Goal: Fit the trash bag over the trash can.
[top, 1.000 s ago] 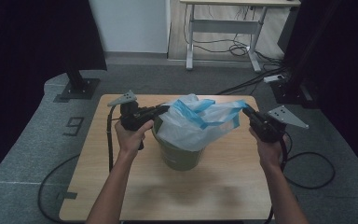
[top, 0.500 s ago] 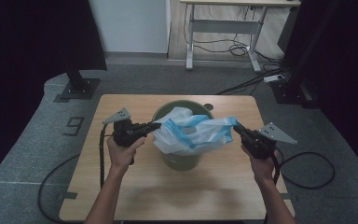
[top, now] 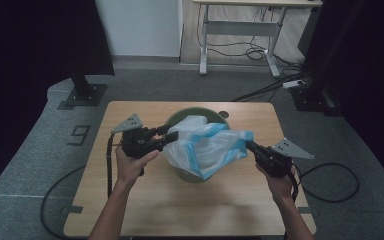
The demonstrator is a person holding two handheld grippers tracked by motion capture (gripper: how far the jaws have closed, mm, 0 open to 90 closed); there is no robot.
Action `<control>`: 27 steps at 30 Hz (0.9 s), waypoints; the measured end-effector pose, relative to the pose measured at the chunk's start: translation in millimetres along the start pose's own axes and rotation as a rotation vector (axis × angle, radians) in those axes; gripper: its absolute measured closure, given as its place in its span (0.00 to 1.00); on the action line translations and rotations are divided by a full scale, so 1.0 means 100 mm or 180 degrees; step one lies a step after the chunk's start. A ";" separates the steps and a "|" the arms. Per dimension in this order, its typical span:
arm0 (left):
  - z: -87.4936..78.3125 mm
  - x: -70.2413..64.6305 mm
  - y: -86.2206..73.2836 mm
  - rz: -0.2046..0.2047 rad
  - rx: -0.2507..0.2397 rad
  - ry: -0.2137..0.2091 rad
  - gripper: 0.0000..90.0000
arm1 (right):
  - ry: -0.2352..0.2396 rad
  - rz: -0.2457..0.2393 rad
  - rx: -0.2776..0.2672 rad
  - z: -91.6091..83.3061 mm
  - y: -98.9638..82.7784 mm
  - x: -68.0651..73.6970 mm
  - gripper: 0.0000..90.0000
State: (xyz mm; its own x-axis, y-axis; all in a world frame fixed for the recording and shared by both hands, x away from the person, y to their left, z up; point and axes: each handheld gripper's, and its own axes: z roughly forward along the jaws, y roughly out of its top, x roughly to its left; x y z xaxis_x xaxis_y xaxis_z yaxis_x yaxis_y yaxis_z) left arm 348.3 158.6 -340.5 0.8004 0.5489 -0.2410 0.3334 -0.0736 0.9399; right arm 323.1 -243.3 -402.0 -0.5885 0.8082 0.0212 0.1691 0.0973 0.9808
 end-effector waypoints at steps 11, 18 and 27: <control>0.19 -0.07 0.21 0.0118 0.0206 0.0105 0.40 | 0.0023 -0.0068 0.0033 0.04 0.05 0.04 0.99; 0.35 -0.06 0.20 0.0149 0.0345 0.0190 0.66 | 0.0066 -0.0089 0.0030 0.08 0.08 0.09 0.99; 0.38 -0.01 0.21 0.0024 0.0185 0.0318 0.98 | 0.0082 -0.0130 0.0032 0.04 0.05 0.12 0.99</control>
State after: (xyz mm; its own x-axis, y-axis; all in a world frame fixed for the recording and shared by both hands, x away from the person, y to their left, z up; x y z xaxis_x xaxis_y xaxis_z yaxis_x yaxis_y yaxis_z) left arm 373.8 124.7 -329.6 0.7502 0.6283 -0.2060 0.3584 -0.1247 0.9252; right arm 320.3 -230.9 -397.9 -0.6152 0.7882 -0.0136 0.1524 0.1358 0.9789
